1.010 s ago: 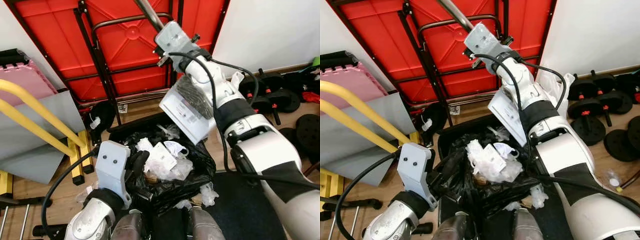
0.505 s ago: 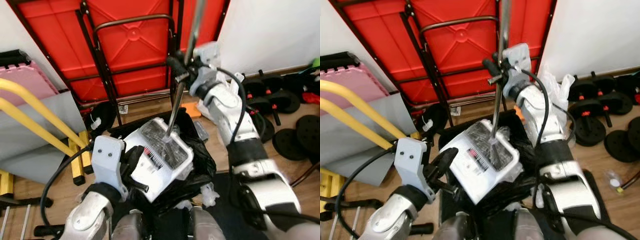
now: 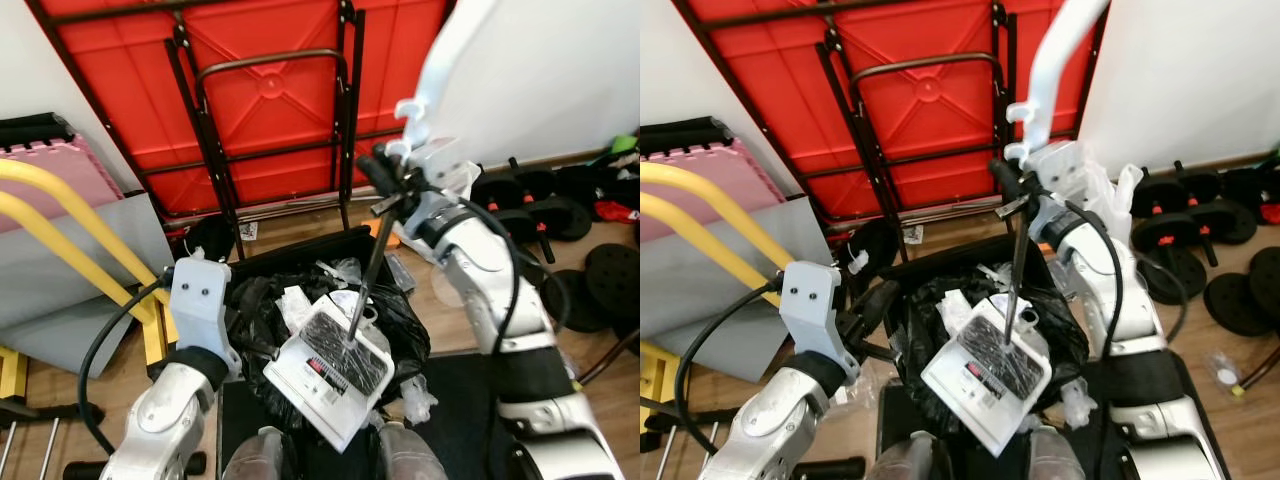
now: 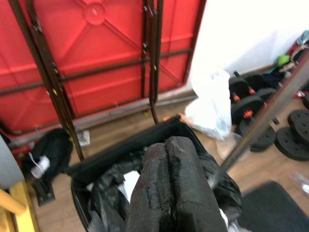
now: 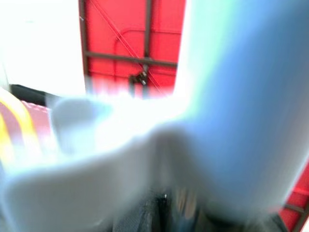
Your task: Sweep floor
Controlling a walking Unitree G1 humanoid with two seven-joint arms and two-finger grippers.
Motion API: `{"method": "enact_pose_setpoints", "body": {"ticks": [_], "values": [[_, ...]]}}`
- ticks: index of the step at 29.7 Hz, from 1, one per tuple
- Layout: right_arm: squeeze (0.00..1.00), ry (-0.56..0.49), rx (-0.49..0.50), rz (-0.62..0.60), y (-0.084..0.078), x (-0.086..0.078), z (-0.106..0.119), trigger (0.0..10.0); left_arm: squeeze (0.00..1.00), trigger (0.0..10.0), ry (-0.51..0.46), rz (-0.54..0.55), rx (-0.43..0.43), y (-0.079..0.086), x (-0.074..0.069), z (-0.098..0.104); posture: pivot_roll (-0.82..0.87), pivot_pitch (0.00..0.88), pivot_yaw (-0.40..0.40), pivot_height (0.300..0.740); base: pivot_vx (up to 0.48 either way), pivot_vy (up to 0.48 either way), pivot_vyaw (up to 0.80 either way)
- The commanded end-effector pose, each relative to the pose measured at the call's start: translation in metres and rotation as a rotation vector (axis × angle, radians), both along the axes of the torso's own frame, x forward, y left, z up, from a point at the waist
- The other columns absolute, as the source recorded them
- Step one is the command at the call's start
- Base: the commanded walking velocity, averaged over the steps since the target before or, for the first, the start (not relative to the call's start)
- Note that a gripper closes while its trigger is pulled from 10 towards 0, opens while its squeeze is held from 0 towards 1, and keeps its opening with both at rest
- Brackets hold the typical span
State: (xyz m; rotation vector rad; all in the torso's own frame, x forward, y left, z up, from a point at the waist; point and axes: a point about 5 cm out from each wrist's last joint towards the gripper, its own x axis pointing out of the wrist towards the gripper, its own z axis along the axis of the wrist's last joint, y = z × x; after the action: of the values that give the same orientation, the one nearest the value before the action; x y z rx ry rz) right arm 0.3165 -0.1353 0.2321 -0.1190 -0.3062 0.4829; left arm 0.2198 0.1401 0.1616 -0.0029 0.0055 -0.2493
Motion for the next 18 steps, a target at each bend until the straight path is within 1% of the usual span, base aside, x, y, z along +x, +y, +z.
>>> {"method": "enact_pose_setpoints", "body": {"ticks": [1,5,9,10,12,13,18], "values": [[0.0,0.047,-0.014,0.005,0.003,-0.008,-0.008,10.0,0.0,10.0,0.018,0.036,-0.002,0.005,0.002,-0.006,-0.09,0.071,0.024,0.74,0.0,0.0,0.0],[0.0,0.054,-0.02,-0.003,0.003,-0.011,-0.01,10.0,0.0,10.0,0.017,0.042,-0.004,0.006,0.004,-0.007,-0.09,0.065,0.023,0.74,0.0,0.0,0.0],[0.0,0.03,-0.026,-0.039,-0.002,-0.007,-0.005,10.0,0.0,10.0,0.014,0.046,-0.006,0.007,0.005,-0.007,-0.09,0.055,0.022,0.74,0.0,0.0,0.0],[0.0,0.014,-0.017,-0.052,-0.005,-0.005,-0.001,1.5,0.0,10.0,0.013,0.049,-0.006,0.007,0.006,-0.008,-0.08,0.052,0.022,0.74,0.0,0.0,0.0],[0.0,0.004,-0.01,-0.059,-0.007,-0.005,0.002,1.5,0.0,10.0,0.012,0.051,-0.007,0.007,0.006,-0.008,-0.08,0.052,0.022,0.74,0.0,0.0,0.0],[0.0,-0.012,0.009,-0.062,-0.009,-0.006,0.007,0.0,0.0,10.0,0.011,0.053,-0.008,0.008,0.007,-0.009,-0.08,0.052,0.022,0.74,0.0,0.0,0.0],[0.0,-0.029,0.028,-0.067,-0.01,-0.009,0.015,0.0,0.0,10.0,0.009,0.054,-0.009,0.008,0.007,-0.01,-0.08,0.051,0.023,0.74,0.0,0.0,0.0]]}}
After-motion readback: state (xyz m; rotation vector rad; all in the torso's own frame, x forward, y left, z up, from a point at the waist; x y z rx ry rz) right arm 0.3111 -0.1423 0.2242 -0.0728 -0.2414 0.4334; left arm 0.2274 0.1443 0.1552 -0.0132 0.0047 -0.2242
